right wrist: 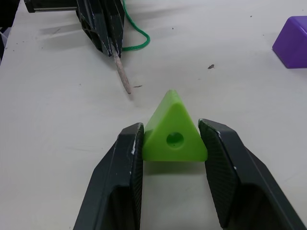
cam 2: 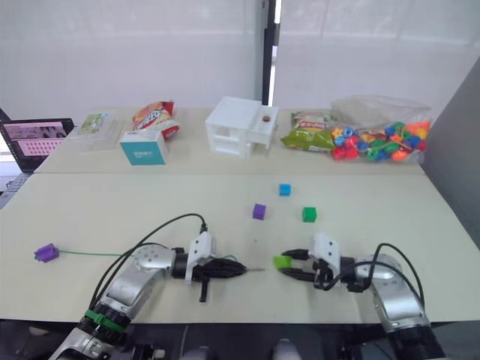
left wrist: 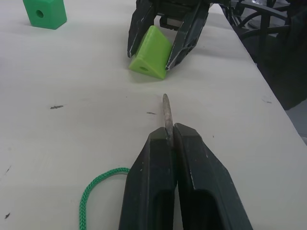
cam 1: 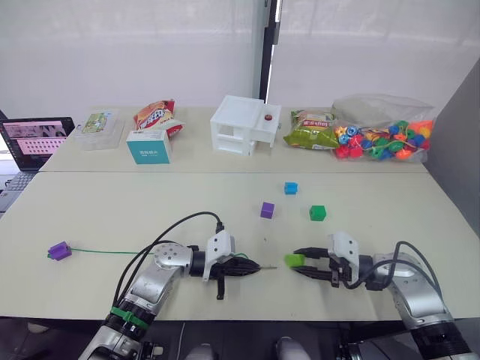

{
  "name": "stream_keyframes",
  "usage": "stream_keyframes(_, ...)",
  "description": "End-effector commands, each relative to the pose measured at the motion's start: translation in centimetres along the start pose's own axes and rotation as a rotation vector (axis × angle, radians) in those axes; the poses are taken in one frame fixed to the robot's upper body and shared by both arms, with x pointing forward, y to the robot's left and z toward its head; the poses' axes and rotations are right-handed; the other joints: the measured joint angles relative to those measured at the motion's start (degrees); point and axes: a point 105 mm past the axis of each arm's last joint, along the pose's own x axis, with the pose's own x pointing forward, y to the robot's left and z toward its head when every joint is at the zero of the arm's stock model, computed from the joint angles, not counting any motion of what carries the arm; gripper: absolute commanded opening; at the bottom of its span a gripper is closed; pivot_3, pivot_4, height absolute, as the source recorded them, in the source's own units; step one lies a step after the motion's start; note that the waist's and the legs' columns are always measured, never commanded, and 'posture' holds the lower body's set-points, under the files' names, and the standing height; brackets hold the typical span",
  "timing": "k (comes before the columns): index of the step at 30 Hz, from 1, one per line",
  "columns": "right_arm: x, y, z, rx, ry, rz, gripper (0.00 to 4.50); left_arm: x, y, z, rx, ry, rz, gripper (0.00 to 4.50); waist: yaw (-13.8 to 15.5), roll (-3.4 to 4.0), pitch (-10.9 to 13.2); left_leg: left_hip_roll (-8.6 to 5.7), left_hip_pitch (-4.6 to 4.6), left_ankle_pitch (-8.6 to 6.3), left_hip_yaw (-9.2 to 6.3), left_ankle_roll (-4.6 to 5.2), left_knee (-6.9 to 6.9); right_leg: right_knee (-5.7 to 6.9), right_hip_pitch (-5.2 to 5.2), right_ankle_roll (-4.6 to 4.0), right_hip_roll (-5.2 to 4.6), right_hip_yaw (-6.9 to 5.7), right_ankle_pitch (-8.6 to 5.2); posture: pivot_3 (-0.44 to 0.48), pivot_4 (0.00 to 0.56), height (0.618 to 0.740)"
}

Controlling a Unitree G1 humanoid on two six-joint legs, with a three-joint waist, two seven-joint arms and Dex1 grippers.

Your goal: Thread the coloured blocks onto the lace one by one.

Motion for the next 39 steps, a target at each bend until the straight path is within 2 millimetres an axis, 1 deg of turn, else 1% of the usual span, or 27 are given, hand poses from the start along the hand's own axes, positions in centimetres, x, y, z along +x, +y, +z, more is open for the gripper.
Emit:
stream_keyframes(1, -0.5, -0.1, -0.9, 0.035, -0.022, -0.019, 1.27, -0.4, 0.3, 1.0, 0.030, -0.020, 0.002, 0.00, 0.1, 0.00, 0.0, 0.00, 0.02, 0.00, 0.00, 0.00, 0.00, -0.01, 0.03, 0.00, 0.00, 0.00, 0.00, 0.000, 0.150, 0.740)
stream_keyframes(3, -0.5, -0.2, -1.2, 0.048, -0.031, -0.020, 1.27, -0.5, 0.3, 1.1, 0.029, -0.019, 0.002, 0.00, 0.0, 0.00, 0.0, 0.00, 0.07, 0.00, 0.00, 0.00, 0.00, -0.01, 0.08, 0.00, 0.00, 0.00, 0.00, 0.000, 0.150, 0.740)
stream_keyframes(6, -0.7, 0.3, -2.2, 0.042, 0.006, 0.023, 1.27, -0.6, 0.3, 1.1, 0.028, -0.014, 0.006, 0.00, 0.1, 0.00, 0.0, 0.00, 0.15, 0.00, 0.00, 0.00, -0.01, -0.01, 0.16, 0.00, 0.00, 0.01, 0.00, 0.000, 0.150, 0.740)
stream_keyframes(8, -1.1, 0.3, -1.9, 0.014, 0.020, 0.042, 2.30, -0.7, 0.3, 1.1, 0.026, -0.015, 0.012, 0.00, 0.2, 0.00, 0.0, 0.00, 0.21, 0.00, 0.00, 0.01, -0.01, -0.01, 0.23, 0.00, 0.00, 0.00, 0.00, 0.000, 0.150, 0.740)
stream_keyframes(10, -1.8, -0.3, -1.2, -0.004, 0.036, 0.044, 2.98, -0.7, 0.3, 1.0, 0.026, -0.014, 0.014, 0.00, 0.2, 0.00, 0.0, 0.00, 0.22, -0.01, 0.00, 0.01, -0.01, -0.03, 0.26, 0.01, 0.00, 0.00, -0.01, 0.000, 0.150, 0.740)
stream_keyframes(12, -3.0, -1.4, -0.8, -0.009, 0.088, 0.030, 3.66, -0.7, 0.3, 1.0, 0.026, -0.013, 0.014, 0.00, 0.2, 0.00, 0.0, -0.01, 0.22, -0.01, 0.00, 0.01, -0.01, -0.03, 0.27, 0.01, 0.00, 0.01, -0.01, 0.000, 0.150, 0.740)
stream_keyframes(14, -4.2, -2.1, 0.1, -0.021, 0.149, 0.035, 4.38, -0.8, 0.2, 1.0, 0.025, -0.015, 0.016, 0.00, 0.2, 0.01, 0.0, -0.01, 0.22, -0.01, 0.01, 0.01, 0.00, -0.03, 0.26, 0.01, 0.00, 0.01, -0.01, 0.000, 0.150, 0.740)
stream_keyframes(16, -4.6, -2.1, 0.7, -0.025, 0.182, 0.050, 4.44, -0.8, 0.2, 1.0, 0.024, -0.016, 0.016, 0.00, 0.1, 0.01, 0.0, 0.00, 0.22, -0.01, 0.00, 0.02, -0.03, -0.02, 0.23, 0.01, 0.00, 0.00, -0.01, 0.000, 0.150, 0.740)
stream_keyframes(19, -4.4, -1.7, 2.5, -0.003, 0.261, 0.062, 4.44, -0.7, 0.1, 1.0, 0.023, -0.016, 0.012, 0.00, -0.1, 0.01, 0.0, 0.01, 0.19, -0.02, -0.01, 0.03, -0.06, -0.01, 0.15, 0.00, 0.00, 0.01, -0.01, 0.000, 0.150, 0.740)
stream_keyframes(21, -3.9, -1.6, 3.6, -0.029, 0.312, 0.033, 4.44, -0.5, 0.2, 1.1, 0.025, -0.018, 0.010, 0.00, -0.2, 0.01, 0.0, 0.01, 0.09, -0.02, 0.00, 0.03, -0.05, 0.04, 0.02, 0.00, 0.02, 0.03, -0.01, 0.000, 0.150, 0.740)
stream_keyframes(22, -3.7, -1.6, 3.9, -0.045, 0.332, 0.010, 4.44, -0.5, 0.2, 1.1, 0.026, -0.019, 0.010, 0.00, -0.1, 0.01, 0.0, 0.02, 0.07, -0.02, -0.01, 0.03, -0.05, 0.05, 0.00, 0.00, 0.02, 0.02, -0.01, 0.000, 0.150, 0.740)
stream_keyframes(23, -3.4, -1.5, 4.0, -0.050, 0.390, -0.006, 4.44, -0.4, 0.2, 1.2, 0.028, -0.022, 0.008, 0.00, 0.0, 0.01, 0.0, 0.01, 0.05, -0.01, -0.02, 0.02, -0.05, 0.05, -0.01, 0.00, 0.02, 0.02, -0.01, 0.000, 0.150, 0.740)
stream_keyframes(26, -2.0, -0.3, 5.2, -0.046, 0.439, 0.004, 4.44, -0.1, 0.3, 1.4, 0.034, -0.025, 0.003, 0.00, 0.1, 0.01, 0.0, 0.01, -0.04, -0.01, -0.01, 0.02, 0.01, 0.02, -0.06, 0.01, 0.01, 0.01, -0.01, 0.000, 0.150, 0.740)
stream_keyframes(30, -1.0, 1.2, 5.2, 0.033, 0.544, 0.008, 4.44, 0.1, 0.5, 1.5, 0.043, -0.029, 0.005, 0.00, 0.4, 0.01, 0.0, 0.00, -0.22, -0.01, -0.09, 0.02, 0.09, 0.00, -0.14, 0.01, 0.01, -0.04, -0.01, 0.000, 0.150, 0.740)
stream_keyframes(32, -0.5, 1.7, 5.1, 0.014, 0.585, 0.018, 4.44, 0.1, 0.6, 1.6, 0.046, -0.031, 0.007, 0.00, 0.5, 0.01, 0.0, -0.01, -0.25, -0.01, -0.10, 0.02, 0.11, -0.02, -0.14, 0.01, 0.00, -0.05, 0.00, 0.000, 0.150, 0.740)
stream_keyframes(34, -0.1, 1.6, 5.0, 0.012, 0.609, -0.002, 4.44, 0.2, 0.6, 1.6, 0.048, -0.032, 0.008, 0.00, 0.4, 0.01, 0.0, -0.01, -0.25, -0.01, -0.09, 0.02, 0.11, -0.03, -0.16, 0.01, 0.00, -0.05, -0.01, 0.000, 0.150, 0.740)
stream_keyframes(36, 0.0, 1.0, 4.1, -0.001, 0.676, -0.046, 4.44, 0.3, 0.7, 1.7, 0.050, -0.035, 0.009, 0.00, 0.2, 0.01, 0.0, -0.01, -0.25, -0.01, -0.09, 0.02, 0.10, -0.03, -0.17, 0.01, 0.00, -0.05, -0.01, 0.000, 0.150, 0.740)
stream_keyframes(39, 0.6, 0.6, 3.8, 0.011, 0.687, -0.068, 4.44, 0.5, 0.7, 1.7, 0.052, -0.038, 0.010, 0.00, 0.2, 0.00, 0.0, -0.01, -0.25, -0.01, -0.09, 0.02, 0.10, -0.02, -0.17, 0.01, 0.00, -0.06, -0.01, 0.000, 0.150, 0.740)
